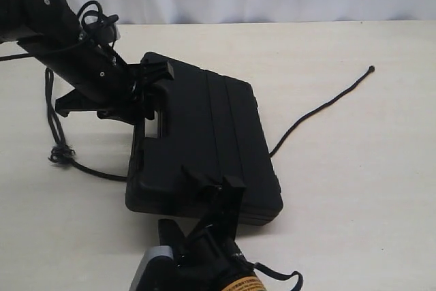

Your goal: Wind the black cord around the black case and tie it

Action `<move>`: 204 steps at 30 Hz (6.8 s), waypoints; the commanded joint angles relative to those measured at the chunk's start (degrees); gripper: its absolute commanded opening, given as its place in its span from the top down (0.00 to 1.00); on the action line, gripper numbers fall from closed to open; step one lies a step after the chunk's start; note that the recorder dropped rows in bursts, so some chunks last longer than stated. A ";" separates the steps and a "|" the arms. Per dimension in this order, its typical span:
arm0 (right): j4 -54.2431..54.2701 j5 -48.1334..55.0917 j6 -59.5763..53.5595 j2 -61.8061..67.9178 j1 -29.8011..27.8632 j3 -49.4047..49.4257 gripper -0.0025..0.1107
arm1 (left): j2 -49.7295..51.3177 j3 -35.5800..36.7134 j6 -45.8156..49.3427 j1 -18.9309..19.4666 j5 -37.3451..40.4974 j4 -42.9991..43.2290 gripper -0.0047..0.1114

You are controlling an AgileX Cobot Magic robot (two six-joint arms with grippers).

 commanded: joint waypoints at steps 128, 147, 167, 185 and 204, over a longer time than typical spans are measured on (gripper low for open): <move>4.72 17.26 31.53 -14.71 -12.37 8.39 0.94 | 11.98 12.92 -10.80 13.27 -32.69 29.60 0.96; -23.19 29.72 51.15 -12.04 -33.83 6.64 0.94 | -2.55 13.87 5.87 8.37 -35.14 44.88 0.96; -23.19 29.71 51.55 -12.04 -33.83 6.52 0.94 | -21.57 38.07 17.50 7.98 -66.85 73.25 0.96; -23.19 29.71 51.74 -12.04 -33.83 6.52 0.94 | -21.44 37.94 53.49 5.10 -73.23 53.63 0.96; -31.74 31.50 51.57 -12.04 -33.83 6.52 0.94 | -10.46 26.66 48.92 -5.65 -68.62 42.79 0.96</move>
